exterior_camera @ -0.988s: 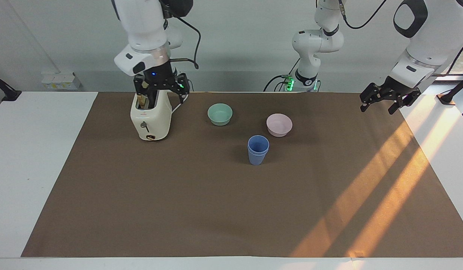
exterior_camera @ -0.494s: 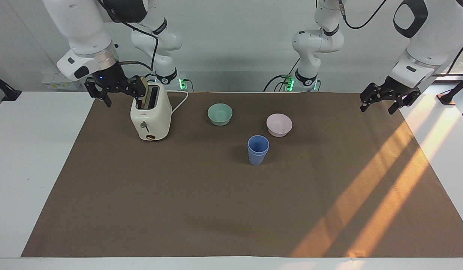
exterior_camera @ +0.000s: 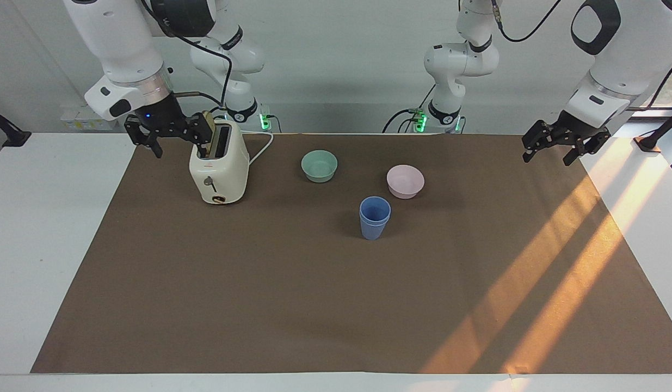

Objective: Stack blue cups with both arms

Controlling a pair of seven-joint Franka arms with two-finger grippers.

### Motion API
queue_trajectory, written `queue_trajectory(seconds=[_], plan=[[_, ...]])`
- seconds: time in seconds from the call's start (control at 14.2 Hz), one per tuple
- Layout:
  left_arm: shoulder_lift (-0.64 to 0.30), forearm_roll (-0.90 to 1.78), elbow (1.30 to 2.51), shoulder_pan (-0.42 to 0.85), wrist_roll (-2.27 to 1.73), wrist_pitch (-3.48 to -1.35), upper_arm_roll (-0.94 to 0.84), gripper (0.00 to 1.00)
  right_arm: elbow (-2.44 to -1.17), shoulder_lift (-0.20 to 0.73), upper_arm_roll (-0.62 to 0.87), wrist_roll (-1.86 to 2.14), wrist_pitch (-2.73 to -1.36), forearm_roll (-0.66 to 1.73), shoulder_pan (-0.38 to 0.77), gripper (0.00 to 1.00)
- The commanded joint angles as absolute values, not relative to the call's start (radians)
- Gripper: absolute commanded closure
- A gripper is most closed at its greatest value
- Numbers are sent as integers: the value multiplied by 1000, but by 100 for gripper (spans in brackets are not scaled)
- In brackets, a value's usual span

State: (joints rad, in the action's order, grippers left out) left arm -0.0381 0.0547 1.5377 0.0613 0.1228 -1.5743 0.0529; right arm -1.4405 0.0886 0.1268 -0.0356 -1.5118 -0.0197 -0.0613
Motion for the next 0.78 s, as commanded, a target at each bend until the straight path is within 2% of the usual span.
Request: queue_trajectory(seconds=[0.0,0.71], plan=[[3,66,1565,66,121,-1524,60,0,-1477,61,138,-35,-1534,-9,-80,0],[28,52,1583,74,123,-1506,63,0,-1476,61,138,-35,-1534,-9,-80,0]])
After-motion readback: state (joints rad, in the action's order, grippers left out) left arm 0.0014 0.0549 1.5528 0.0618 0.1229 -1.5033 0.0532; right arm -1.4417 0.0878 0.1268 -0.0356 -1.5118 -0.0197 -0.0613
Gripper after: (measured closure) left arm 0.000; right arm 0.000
